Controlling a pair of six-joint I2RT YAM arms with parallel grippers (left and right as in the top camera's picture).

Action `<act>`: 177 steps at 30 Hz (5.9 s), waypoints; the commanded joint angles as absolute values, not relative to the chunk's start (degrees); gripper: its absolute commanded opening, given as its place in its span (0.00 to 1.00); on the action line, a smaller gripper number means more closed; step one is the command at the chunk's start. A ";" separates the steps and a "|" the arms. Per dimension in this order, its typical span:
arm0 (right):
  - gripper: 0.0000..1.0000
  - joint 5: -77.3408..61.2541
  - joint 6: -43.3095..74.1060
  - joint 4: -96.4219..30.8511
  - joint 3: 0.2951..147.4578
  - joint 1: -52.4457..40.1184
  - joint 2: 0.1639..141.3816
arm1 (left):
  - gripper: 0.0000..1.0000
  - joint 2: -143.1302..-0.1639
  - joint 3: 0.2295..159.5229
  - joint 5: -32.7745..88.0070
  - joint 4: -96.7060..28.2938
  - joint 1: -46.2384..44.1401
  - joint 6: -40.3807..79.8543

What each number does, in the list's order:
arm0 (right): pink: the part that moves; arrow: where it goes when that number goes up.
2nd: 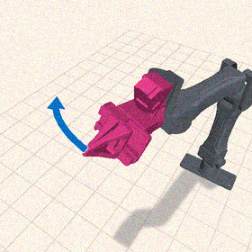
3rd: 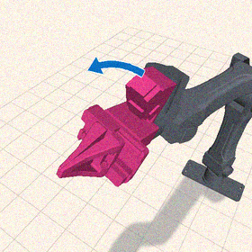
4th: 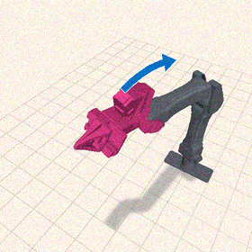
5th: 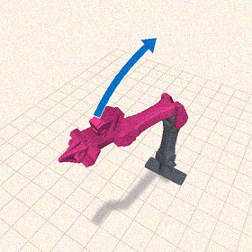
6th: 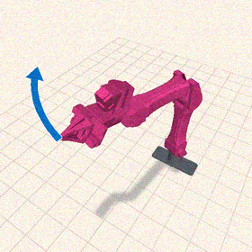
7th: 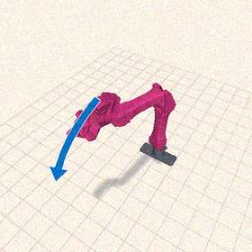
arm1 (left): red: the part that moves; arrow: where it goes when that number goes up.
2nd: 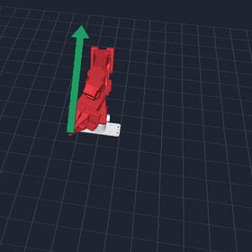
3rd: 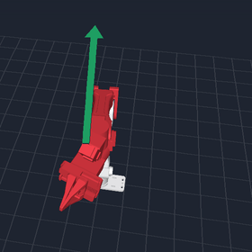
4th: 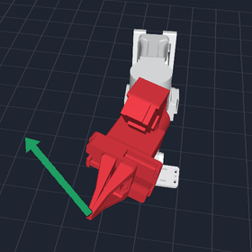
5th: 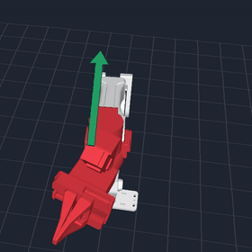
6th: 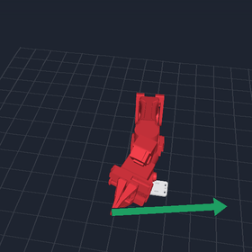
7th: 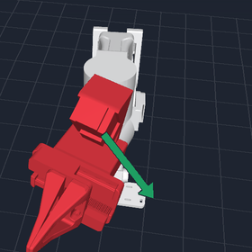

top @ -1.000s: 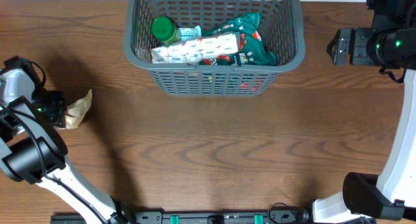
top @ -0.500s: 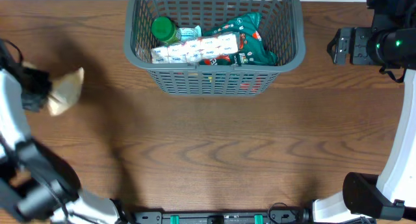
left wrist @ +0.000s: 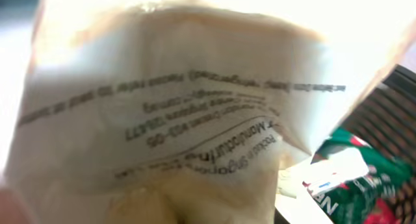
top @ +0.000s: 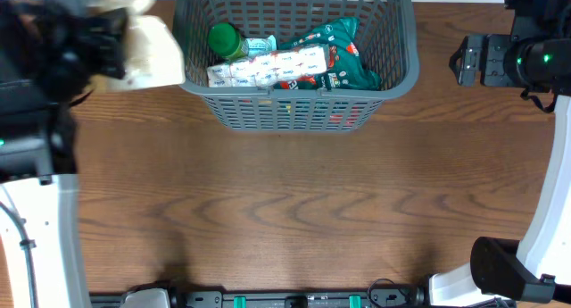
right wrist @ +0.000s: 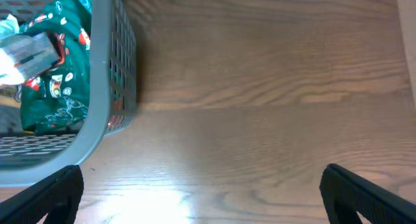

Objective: Pack container

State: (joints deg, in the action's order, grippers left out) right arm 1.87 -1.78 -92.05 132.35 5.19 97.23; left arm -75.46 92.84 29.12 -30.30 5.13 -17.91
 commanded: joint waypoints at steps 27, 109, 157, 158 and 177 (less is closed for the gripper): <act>0.99 1.41 -2.42 -94.19 132.22 5.54 97.62 | 0.98 -103.46 93.67 29.43 -17.17 -12.08 -24.49; 0.99 16.03 14.35 -70.06 51.99 -16.21 18.94 | 0.98 -30.59 52.56 2.15 -56.49 -3.66 -4.40; 0.99 3.62 8.71 -3.92 0.32 -6.20 0.64 | 0.99 -30.59 52.56 2.15 -56.49 -3.66 -4.40; 0.99 3.62 8.71 -3.95 0.32 -6.20 0.64 | 0.99 -30.59 52.56 2.15 -56.49 -3.66 -4.40; 0.99 3.62 8.71 -3.92 0.32 -6.20 0.64 | 0.99 -16.97 50.54 7.60 -58.63 -4.10 -5.48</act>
State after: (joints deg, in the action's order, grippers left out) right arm 3.79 9.78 -3.64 0.40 -6.61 0.95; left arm -22.59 52.25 3.68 -59.37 -3.86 -4.93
